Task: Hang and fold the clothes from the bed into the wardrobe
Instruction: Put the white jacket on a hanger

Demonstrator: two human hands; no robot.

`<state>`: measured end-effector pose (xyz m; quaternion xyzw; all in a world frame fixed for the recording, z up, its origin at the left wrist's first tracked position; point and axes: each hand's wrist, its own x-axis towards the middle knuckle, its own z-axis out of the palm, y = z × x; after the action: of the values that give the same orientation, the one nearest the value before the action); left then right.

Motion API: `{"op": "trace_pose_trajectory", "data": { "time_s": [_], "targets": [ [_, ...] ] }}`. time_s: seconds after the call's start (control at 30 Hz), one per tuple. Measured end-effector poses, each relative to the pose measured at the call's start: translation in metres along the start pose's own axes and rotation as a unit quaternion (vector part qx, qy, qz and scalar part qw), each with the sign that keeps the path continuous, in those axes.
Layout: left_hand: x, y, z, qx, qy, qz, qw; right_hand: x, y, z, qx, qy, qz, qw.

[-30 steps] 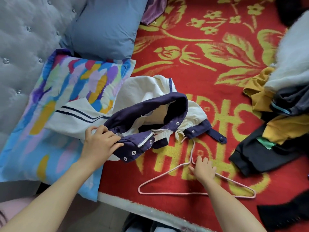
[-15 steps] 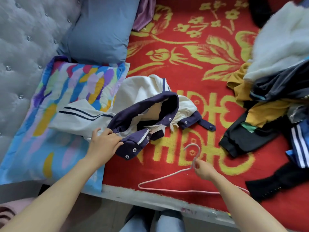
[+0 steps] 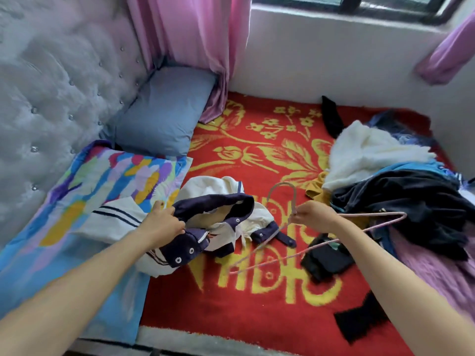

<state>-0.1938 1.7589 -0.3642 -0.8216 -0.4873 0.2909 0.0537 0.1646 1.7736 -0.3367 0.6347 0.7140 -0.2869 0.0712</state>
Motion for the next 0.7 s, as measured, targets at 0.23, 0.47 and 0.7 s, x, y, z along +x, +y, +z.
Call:
{"op": "trace_pose_trajectory", "data": {
  "time_s": [0.23,0.47,0.7],
  "targets": [
    [-0.013,-0.030,-0.009,0.014,-0.015,0.053,0.998,-0.016,-0.057,-0.045,0.190,0.158,-0.092,0.965],
    [-0.030,-0.045,-0.041,0.036,0.064,0.098,0.993,-0.003,-0.103,-0.023,0.143,0.199,-0.124,0.962],
    [-0.039,-0.057,-0.069,0.085,0.363,0.159,0.914,0.001,-0.138,-0.017,0.274,0.219,-0.149,0.924]
  ]
}}
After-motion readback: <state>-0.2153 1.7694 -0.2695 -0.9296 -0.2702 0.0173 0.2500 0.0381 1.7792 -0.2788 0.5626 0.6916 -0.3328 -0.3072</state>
